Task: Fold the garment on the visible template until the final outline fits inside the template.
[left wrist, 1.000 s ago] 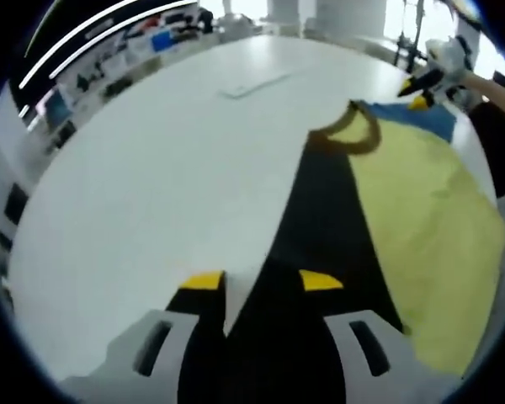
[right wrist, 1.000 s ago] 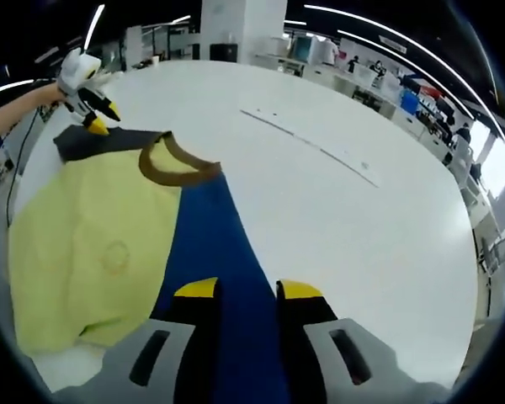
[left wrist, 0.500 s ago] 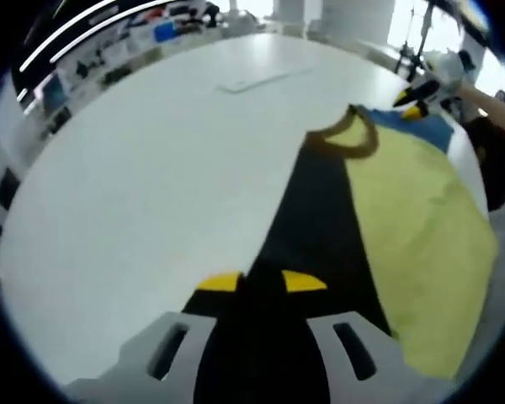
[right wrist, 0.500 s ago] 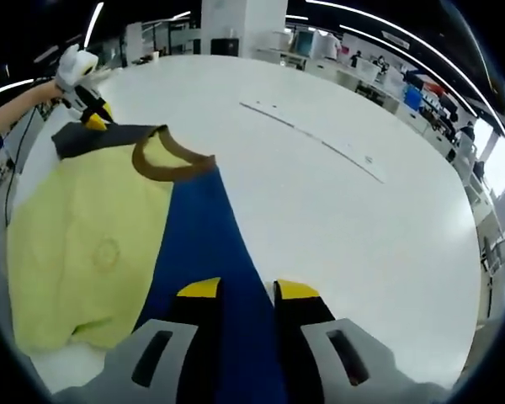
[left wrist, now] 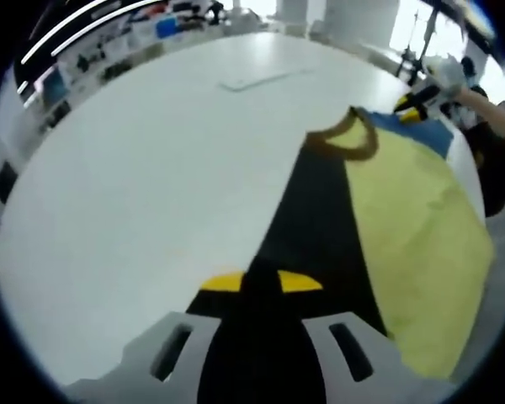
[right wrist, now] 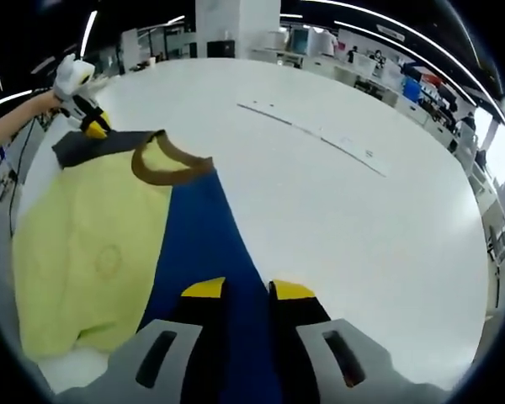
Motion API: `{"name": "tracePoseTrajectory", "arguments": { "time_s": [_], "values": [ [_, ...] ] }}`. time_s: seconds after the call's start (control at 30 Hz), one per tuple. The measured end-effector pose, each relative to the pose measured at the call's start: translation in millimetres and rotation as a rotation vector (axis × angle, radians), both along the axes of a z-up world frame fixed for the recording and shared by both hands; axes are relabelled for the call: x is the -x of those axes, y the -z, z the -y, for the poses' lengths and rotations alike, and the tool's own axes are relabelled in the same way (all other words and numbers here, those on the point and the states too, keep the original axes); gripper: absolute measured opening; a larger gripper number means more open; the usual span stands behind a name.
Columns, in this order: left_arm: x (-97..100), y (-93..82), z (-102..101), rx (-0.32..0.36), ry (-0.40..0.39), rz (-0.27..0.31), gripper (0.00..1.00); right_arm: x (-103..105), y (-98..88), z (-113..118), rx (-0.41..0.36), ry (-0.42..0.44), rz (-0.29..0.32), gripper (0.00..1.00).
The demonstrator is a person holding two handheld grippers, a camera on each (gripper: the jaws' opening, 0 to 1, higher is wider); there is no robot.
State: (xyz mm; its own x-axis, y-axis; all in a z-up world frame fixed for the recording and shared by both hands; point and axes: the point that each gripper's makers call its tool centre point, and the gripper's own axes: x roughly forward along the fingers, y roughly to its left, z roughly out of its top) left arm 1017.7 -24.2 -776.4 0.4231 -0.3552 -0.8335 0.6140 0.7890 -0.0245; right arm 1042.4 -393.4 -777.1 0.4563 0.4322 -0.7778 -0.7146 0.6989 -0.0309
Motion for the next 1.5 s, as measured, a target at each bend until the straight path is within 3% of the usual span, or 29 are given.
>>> {"name": "tracePoseTrajectory", "arguments": {
  "time_s": [0.33,0.5,0.77,1.0,1.5],
  "values": [
    [0.3,0.2,0,0.006,-0.011,-0.002,0.06,0,0.0,0,-0.003,0.004,-0.004,0.18],
    [3.1,0.6,3,0.004,-0.025,-0.021,0.0,4,0.0,-6,0.011,-0.018,-0.004,0.12],
    [4.6,-0.4,4,-0.004,-0.027,-0.026,0.0,8,0.4,-11,0.028,-0.057,-0.012,0.03],
    [2.6,-1.0,1,0.003,-0.058,-0.017,0.0,6,0.6,-10,0.04,-0.055,-0.016,0.02],
    [-3.5,-1.0,-1,-0.036,-0.036,0.01,0.0,-4,1.0,-14,0.075,-0.072,0.003,0.02]
  ]
}}
